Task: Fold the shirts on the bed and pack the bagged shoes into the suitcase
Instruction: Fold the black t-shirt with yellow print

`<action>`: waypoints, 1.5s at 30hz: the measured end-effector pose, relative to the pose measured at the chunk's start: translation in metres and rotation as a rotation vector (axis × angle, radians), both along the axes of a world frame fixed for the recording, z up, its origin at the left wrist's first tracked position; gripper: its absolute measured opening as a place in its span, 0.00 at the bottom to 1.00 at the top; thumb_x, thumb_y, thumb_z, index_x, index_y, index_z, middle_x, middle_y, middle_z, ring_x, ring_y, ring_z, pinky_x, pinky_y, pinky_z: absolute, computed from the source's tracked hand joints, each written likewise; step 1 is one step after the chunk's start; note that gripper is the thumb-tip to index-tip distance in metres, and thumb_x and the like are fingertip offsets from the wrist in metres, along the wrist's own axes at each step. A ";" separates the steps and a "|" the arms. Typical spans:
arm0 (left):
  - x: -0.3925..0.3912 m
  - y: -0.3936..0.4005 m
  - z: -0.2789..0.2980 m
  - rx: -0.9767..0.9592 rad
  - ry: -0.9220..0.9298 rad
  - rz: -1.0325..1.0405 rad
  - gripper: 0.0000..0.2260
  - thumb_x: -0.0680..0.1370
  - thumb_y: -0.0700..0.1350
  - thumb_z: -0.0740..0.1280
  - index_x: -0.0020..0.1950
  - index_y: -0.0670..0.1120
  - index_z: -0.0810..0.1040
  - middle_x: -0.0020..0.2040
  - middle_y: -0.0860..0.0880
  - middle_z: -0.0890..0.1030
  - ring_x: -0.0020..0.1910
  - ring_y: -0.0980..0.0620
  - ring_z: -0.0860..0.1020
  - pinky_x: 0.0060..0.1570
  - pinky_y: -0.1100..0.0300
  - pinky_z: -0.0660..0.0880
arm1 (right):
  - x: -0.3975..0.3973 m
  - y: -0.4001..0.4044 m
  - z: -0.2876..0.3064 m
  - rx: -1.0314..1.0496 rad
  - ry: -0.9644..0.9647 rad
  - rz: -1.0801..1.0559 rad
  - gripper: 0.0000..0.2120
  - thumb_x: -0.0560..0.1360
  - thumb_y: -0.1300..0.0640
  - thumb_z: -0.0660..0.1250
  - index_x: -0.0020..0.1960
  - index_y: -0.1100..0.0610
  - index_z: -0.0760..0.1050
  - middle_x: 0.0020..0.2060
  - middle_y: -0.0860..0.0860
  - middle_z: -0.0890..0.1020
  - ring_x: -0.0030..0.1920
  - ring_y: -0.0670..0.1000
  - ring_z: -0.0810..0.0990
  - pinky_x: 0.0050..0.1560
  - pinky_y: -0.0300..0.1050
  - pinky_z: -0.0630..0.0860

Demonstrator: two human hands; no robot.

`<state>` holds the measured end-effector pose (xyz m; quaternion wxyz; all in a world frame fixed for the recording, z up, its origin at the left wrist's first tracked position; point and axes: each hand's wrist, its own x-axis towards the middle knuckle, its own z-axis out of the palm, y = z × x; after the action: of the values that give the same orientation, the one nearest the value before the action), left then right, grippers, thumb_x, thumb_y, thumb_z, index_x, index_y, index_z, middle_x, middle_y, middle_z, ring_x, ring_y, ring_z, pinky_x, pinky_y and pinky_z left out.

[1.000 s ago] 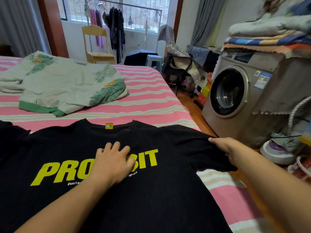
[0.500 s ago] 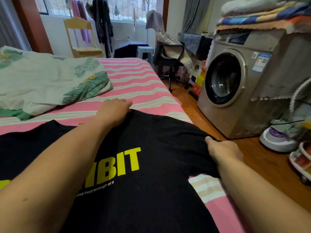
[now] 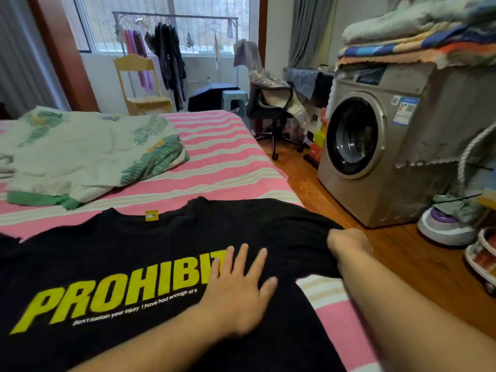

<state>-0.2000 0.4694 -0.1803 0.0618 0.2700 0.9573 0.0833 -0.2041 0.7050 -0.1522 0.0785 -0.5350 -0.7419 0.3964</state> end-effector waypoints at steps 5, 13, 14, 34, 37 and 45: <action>-0.009 -0.008 0.009 0.180 -0.330 -0.002 0.29 0.82 0.64 0.55 0.81 0.65 0.49 0.84 0.50 0.47 0.82 0.44 0.44 0.80 0.45 0.43 | 0.017 -0.007 0.062 0.435 -0.058 0.339 0.18 0.82 0.47 0.60 0.65 0.59 0.70 0.62 0.62 0.77 0.61 0.66 0.76 0.57 0.55 0.74; -0.008 -0.158 0.092 1.721 -1.132 0.571 0.28 0.83 0.63 0.55 0.68 0.41 0.73 0.62 0.35 0.81 0.63 0.35 0.80 0.65 0.38 0.73 | -0.003 -0.157 0.194 -0.019 0.396 1.034 0.06 0.82 0.54 0.65 0.49 0.55 0.72 0.43 0.54 0.79 0.34 0.56 0.80 0.40 0.51 0.79; -0.004 -0.169 0.084 1.761 -1.139 0.627 0.30 0.82 0.65 0.54 0.70 0.42 0.71 0.63 0.36 0.81 0.63 0.35 0.80 0.65 0.37 0.72 | 0.005 -0.172 0.196 -0.089 0.428 1.030 0.06 0.82 0.53 0.63 0.54 0.56 0.72 0.47 0.55 0.81 0.33 0.56 0.82 0.41 0.54 0.82; 0.085 -0.141 0.008 0.404 -0.069 0.408 0.30 0.83 0.54 0.59 0.82 0.42 0.57 0.81 0.42 0.55 0.77 0.39 0.62 0.74 0.44 0.61 | 0.359 -0.111 0.022 0.500 -0.321 0.767 0.11 0.78 0.42 0.67 0.48 0.50 0.73 0.39 0.46 0.79 0.41 0.49 0.77 0.37 0.46 0.71; 0.066 -0.154 0.032 0.581 -0.199 0.417 0.32 0.80 0.51 0.65 0.81 0.41 0.58 0.81 0.41 0.57 0.77 0.42 0.63 0.75 0.49 0.60 | 0.375 -0.112 0.026 0.369 -0.238 0.742 0.14 0.79 0.47 0.68 0.40 0.54 0.71 0.35 0.50 0.78 0.38 0.52 0.77 0.38 0.49 0.70; 0.031 -0.217 0.156 1.069 -0.381 0.440 0.12 0.79 0.33 0.63 0.42 0.49 0.71 0.34 0.47 0.72 0.29 0.53 0.74 0.32 0.62 0.68 | 0.387 -0.182 0.113 -0.073 0.082 1.065 0.05 0.76 0.55 0.73 0.49 0.47 0.79 0.43 0.42 0.83 0.43 0.42 0.82 0.43 0.36 0.77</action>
<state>-0.1690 0.2526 -0.0241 0.0694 0.0396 0.7884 0.6100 0.1834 0.5227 -0.0395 -0.1231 -0.0711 -0.8928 0.4275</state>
